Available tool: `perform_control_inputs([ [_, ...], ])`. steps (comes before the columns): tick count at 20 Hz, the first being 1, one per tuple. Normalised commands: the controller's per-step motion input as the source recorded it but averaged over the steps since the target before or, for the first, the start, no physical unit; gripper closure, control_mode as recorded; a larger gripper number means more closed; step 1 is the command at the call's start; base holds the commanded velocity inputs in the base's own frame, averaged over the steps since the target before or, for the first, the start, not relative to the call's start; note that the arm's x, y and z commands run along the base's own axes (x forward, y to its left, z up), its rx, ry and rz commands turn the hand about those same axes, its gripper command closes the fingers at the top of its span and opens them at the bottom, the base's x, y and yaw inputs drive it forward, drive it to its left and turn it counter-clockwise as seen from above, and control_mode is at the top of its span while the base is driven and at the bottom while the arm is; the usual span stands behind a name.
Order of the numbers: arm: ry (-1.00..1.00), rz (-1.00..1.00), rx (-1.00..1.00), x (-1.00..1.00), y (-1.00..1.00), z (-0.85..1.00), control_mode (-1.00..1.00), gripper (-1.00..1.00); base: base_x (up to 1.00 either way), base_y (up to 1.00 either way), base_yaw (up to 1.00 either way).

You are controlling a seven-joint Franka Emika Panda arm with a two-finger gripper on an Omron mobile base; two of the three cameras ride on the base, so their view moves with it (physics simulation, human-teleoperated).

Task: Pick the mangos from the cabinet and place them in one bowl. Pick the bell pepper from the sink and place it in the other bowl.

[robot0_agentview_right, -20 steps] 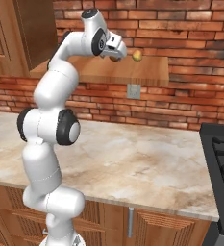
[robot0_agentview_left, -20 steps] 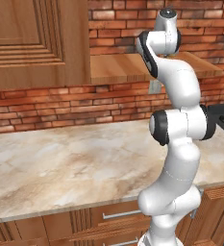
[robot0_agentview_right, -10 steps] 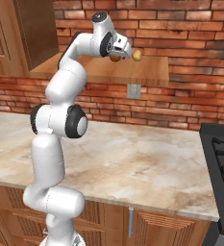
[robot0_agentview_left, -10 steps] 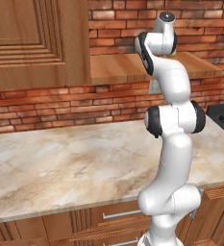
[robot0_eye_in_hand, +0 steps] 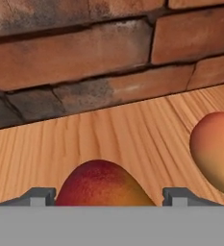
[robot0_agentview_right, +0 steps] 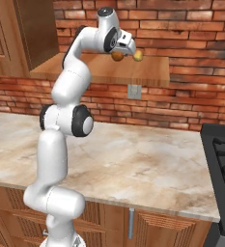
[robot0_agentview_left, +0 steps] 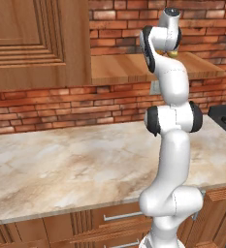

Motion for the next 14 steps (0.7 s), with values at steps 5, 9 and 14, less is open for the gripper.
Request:
perform_control_inputs([
  [5,0.05,-0.07,0.01,-0.32,0.02,-0.14,-1.00,1.00,0.00,0.00,0.00],
  [9,-0.07,-0.04,-0.01,-0.24,0.11,0.02,-1.00,1.00,0.00,0.00,0.00],
  [14,-0.07,-0.04,-0.01,-0.41,0.07,0.05,-1.00,1.00,0.00,0.00,0.00],
])
